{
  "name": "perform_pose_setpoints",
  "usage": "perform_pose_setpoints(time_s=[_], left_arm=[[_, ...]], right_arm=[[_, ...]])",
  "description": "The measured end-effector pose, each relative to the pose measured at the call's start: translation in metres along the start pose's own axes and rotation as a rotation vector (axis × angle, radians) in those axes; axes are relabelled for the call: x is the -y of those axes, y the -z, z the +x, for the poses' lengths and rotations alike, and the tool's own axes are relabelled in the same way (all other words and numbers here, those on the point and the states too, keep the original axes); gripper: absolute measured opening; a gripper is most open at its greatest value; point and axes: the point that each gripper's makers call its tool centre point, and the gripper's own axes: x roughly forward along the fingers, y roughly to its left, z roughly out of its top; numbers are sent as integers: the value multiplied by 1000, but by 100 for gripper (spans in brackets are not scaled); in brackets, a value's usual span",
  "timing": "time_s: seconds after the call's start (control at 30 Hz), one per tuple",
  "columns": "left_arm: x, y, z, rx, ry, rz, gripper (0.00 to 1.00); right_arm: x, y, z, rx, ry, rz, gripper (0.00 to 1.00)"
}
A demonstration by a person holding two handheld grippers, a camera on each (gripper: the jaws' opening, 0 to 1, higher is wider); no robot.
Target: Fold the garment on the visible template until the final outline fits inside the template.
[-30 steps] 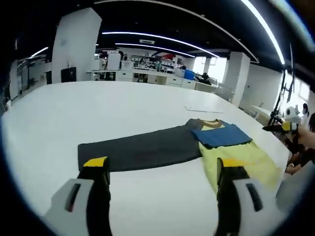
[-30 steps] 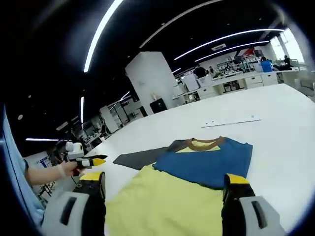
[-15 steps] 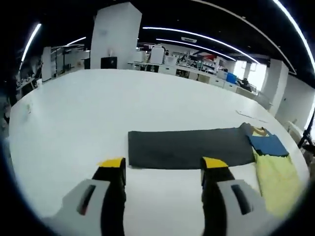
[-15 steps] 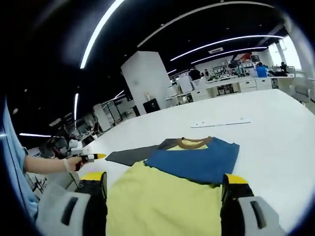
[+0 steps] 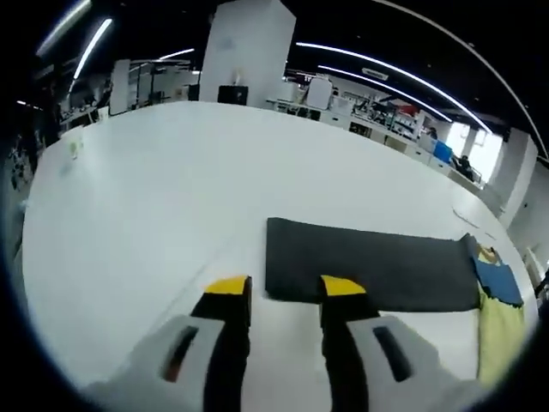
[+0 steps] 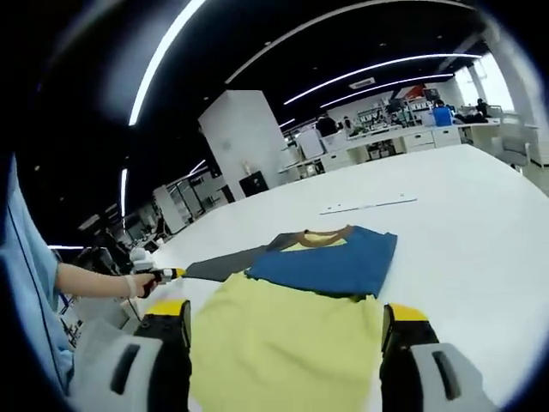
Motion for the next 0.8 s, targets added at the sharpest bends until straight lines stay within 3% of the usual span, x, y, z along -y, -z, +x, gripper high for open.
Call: perform_pose_setpoints(time_s=[0.2, 0.27, 0.3, 0.4, 0.57, 0.73, 0.8], left_arm=[[-10, 2, 6, -5, -13, -27, 7], [-17, -3, 10, 15, -12, -71, 0], [-19, -6, 11, 26, -5, -101, 0], [-16, -13, 12, 41, 30, -88, 0], [18, -34, 3, 98, 169, -90, 0], [67, -54, -7, 149, 284, 30, 0], [88, -63, -11, 169, 322, 27, 0]], right_arm=[[0, 5, -5, 0, 12, 14, 91], [-1, 8, -6, -3, 13, 15, 90], [-1, 9, -6, -6, 13, 15, 89], [-4, 12, -7, -9, 10, 21, 89], [-8, 13, -6, -8, 1, 17, 88], [-10, 13, -5, -5, -4, 28, 88], [-11, 13, -5, -1, -5, 29, 88]])
